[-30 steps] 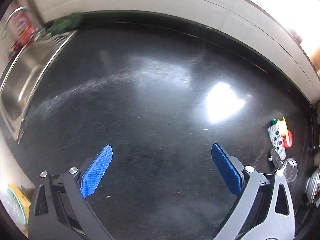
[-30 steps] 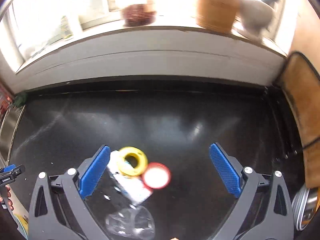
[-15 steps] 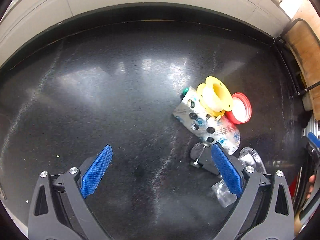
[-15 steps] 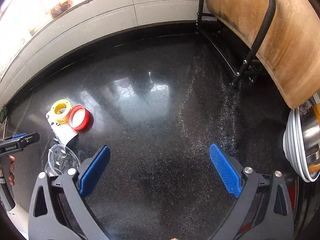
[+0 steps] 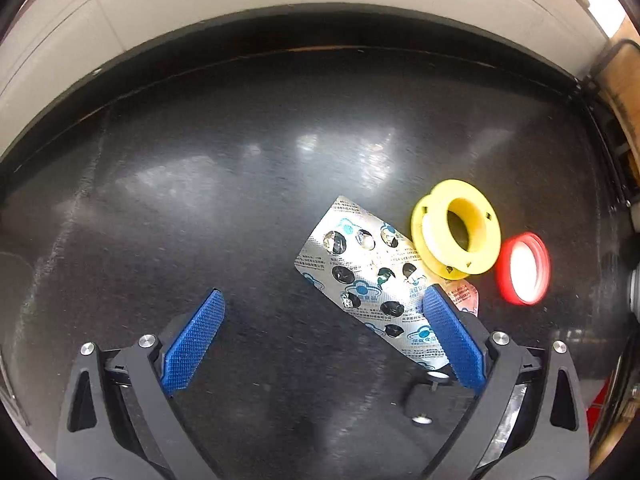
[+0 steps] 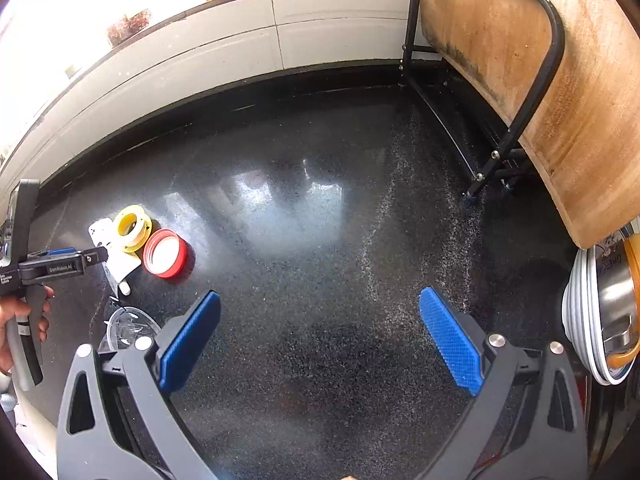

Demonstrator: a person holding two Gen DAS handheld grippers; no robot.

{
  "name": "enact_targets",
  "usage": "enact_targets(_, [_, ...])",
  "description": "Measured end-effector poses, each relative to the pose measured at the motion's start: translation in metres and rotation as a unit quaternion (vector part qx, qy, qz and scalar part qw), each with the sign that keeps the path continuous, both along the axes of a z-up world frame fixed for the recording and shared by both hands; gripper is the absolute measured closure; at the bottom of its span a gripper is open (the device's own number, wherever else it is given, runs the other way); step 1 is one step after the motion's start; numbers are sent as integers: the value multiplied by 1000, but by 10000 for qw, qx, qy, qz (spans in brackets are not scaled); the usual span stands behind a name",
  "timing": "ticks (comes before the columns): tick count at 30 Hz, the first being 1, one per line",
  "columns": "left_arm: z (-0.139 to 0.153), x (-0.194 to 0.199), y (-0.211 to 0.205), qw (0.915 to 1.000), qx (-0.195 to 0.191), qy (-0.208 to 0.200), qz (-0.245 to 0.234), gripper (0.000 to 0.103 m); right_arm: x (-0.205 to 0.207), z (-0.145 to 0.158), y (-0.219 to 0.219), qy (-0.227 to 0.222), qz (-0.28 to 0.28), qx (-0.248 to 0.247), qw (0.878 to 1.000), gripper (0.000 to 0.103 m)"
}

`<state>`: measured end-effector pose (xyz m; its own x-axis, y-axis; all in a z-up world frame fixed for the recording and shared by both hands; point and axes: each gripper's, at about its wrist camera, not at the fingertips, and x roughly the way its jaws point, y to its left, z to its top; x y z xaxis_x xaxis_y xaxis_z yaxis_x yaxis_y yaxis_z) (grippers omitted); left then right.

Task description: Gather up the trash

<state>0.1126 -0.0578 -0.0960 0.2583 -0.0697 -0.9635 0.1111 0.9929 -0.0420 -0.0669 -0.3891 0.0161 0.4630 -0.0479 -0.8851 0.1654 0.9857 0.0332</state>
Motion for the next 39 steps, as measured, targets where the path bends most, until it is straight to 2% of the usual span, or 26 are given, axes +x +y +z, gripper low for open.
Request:
enact_targets(2, [8,8,18,9997,25,-54,251,6,7,-3,8,44,74,38,10000,7])
enact_targets(4, [17,11,26,9991,-134,-137,367,6,16,-7,18,83,182,79,9998,7])
enact_targets(7, [20,10,25,9989,-317,-77,351,6,35,-15,39,189,404,152,9989,7])
enact_targets(15, [-15,26,11,9991,-95,247,325,6,80,-42,96,483,997,-235,9936,7])
enact_targets(17, [-20,32,19,9985,-235,258,427,6,88,-49,104,555,1033,-293,9927,7])
enact_targets(18, [-23,31,23,9981,-296,254,483,6,91,-53,107,596,1042,-328,9922,7])
enact_targets(20, [-25,36,32,9986,-103,171,496,5,96,-60,112,683,1070,-367,9912,7])
enact_targets(23, [-28,44,40,9990,-107,28,428,5,104,-69,116,758,1083,-383,9905,7])
enact_targets(28, [-29,51,48,9994,-99,23,343,5,113,-88,126,1037,1119,-627,9863,7])
enact_targets(32, [-30,56,47,9993,-112,96,333,5,117,-98,115,1182,827,-43,9895,6])
enact_targets(35, [-31,54,51,9993,-118,62,359,6,120,-99,115,1096,1032,-10,9886,8])
enact_targets(36, [-26,58,55,9993,-135,6,351,13,119,-96,117,995,1152,-10,9883,20])
enact_targets(37, [-20,55,52,9992,-167,-115,339,45,117,-90,119,830,1271,46,9884,69])
enact_targets(38, [-11,48,57,9983,-417,-202,342,66,116,-85,119,790,1255,155,9888,94])
enact_targets(39, [-9,50,59,9979,-476,-147,413,71,117,-85,118,823,1184,89,9895,98])
